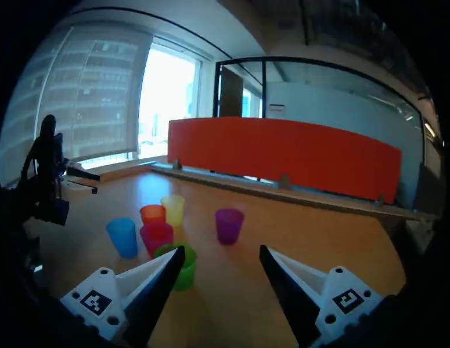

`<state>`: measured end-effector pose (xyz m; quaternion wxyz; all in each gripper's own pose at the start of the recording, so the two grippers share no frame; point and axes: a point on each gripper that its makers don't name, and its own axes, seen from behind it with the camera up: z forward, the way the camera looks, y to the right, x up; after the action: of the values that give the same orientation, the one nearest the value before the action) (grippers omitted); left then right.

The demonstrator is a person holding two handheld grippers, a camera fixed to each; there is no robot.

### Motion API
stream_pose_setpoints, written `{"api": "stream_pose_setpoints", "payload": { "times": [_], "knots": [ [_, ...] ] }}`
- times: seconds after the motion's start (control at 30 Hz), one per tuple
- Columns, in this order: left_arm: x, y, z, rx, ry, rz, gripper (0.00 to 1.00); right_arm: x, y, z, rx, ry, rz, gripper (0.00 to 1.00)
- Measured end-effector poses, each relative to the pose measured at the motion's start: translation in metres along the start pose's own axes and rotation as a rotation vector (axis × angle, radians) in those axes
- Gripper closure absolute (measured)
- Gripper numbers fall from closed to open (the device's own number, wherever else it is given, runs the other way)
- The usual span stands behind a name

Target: Pour water

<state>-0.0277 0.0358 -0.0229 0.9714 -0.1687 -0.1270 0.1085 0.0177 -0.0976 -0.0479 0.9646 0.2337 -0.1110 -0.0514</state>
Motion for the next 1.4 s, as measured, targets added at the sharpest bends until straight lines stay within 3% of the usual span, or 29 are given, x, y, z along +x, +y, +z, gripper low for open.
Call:
{"api": "stream_pose_setpoints", "payload": {
  "times": [0.27,0.87,1.17,1.4],
  "knots": [
    [0.016,-0.010,-0.004,0.088,0.097,-0.050,0.08,0.017,0.019,0.000,-0.116,0.084,0.039,0.01],
    [0.023,-0.035,-0.011,0.298,0.233,-0.185,0.08,0.049,0.065,-0.016,-0.393,0.247,0.078,0.01],
    [0.028,-0.042,-0.010,0.384,0.262,-0.174,0.08,0.052,0.071,-0.020,-0.405,0.283,0.109,0.01],
    [0.025,-0.049,-0.009,0.449,0.281,-0.172,0.08,0.040,0.083,-0.021,-0.435,0.240,0.112,0.01]
  ]
}}
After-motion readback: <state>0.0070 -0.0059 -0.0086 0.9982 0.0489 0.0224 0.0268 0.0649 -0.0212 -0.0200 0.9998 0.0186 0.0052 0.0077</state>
